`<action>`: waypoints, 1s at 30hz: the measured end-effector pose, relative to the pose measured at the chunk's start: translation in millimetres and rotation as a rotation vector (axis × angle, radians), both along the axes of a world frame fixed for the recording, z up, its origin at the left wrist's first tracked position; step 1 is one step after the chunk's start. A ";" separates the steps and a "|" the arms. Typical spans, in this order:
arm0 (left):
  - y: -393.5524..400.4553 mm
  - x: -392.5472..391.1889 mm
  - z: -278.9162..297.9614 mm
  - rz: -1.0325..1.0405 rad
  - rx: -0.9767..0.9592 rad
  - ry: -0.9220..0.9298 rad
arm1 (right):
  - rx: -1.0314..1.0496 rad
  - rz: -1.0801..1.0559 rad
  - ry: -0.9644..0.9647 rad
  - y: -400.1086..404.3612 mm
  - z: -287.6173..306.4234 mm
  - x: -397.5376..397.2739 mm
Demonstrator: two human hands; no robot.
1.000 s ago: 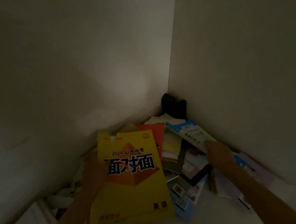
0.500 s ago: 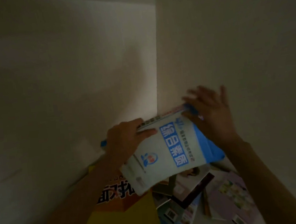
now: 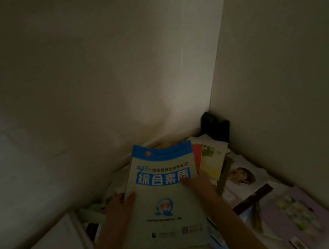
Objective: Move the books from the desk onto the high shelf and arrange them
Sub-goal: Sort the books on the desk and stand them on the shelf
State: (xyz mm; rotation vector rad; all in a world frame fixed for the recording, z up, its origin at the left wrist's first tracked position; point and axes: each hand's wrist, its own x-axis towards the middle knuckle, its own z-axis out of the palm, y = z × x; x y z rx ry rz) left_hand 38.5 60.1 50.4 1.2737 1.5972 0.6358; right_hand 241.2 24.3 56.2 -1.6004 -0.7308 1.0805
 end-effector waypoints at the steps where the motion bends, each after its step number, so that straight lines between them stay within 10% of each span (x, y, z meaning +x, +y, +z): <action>1: 1.1 -3.2 -7.6 -0.014 -0.030 0.082 | -0.023 0.038 -0.092 6.1 -7.6 -5.7; 7: 5.7 -6.8 -31.6 -0.072 -0.041 0.133 | -0.274 0.012 -0.645 13.6 -33.4 -4.1; 12: 12.7 -7.1 -35.0 -0.052 -0.087 0.103 | -0.364 -0.062 -0.360 -12.4 -54.2 -25.2; 19: -9.8 -14.8 -37.0 0.012 -0.095 0.070 | -0.418 -0.016 -0.464 -26.7 -58.5 -18.6; 24: -33.6 -17.6 -41.7 0.008 -0.045 0.000 | -0.247 0.050 0.111 -48.9 -51.6 -7.6; 30: -42.5 -20.4 -46.9 -0.035 0.044 0.019 | -0.143 0.016 -0.068 -65.1 -60.6 -21.3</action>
